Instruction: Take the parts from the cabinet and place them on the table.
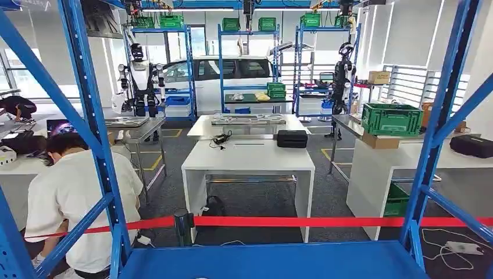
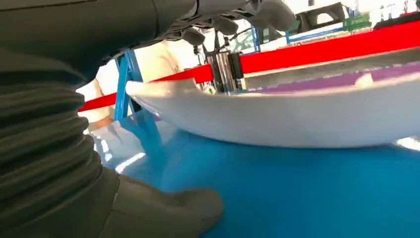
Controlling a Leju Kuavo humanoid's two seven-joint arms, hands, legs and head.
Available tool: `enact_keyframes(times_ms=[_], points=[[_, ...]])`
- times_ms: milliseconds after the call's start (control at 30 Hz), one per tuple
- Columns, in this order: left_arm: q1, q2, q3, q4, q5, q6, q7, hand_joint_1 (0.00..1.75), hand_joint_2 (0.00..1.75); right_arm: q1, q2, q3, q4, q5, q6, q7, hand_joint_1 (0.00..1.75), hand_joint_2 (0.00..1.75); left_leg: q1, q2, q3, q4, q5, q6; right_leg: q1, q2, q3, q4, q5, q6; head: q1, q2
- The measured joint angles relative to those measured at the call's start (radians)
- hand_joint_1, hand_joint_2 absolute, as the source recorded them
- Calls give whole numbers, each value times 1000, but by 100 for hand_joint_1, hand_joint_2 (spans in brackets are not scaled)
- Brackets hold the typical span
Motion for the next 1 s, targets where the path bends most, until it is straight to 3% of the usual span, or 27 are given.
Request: enact_keyframes(times_ms=[467, 500, 533, 1000], points=[[-16, -26, 0, 16, 46, -28, 5, 0, 175, 0, 0, -9, 0, 4, -3, 1, 0, 0, 0, 0, 0, 0, 0, 0, 0, 0, 1, 0, 0, 0, 0, 0], [-17, -27, 0, 16, 46, -28, 6, 33, 175, 0, 0, -9, 0, 4, -3, 1, 0, 0, 0, 0, 0, 0, 0, 0, 0, 0, 1, 0, 0, 0, 0, 0], [-17, -27, 0, 18, 47, -29, 7, 169, 175, 0, 0, -9, 0, 5, -3, 1, 0, 0, 0, 0, 0, 0, 0, 0, 0, 0, 1, 0, 0, 0, 0, 0], [-18, -29, 0, 35, 66, -92, 4, 175, 175, 0, 0, -9, 0, 23, 3, 5, 0, 0, 0, 0, 0, 0, 0, 0, 0, 0, 0, 0, -1, 1, 0, 0]])
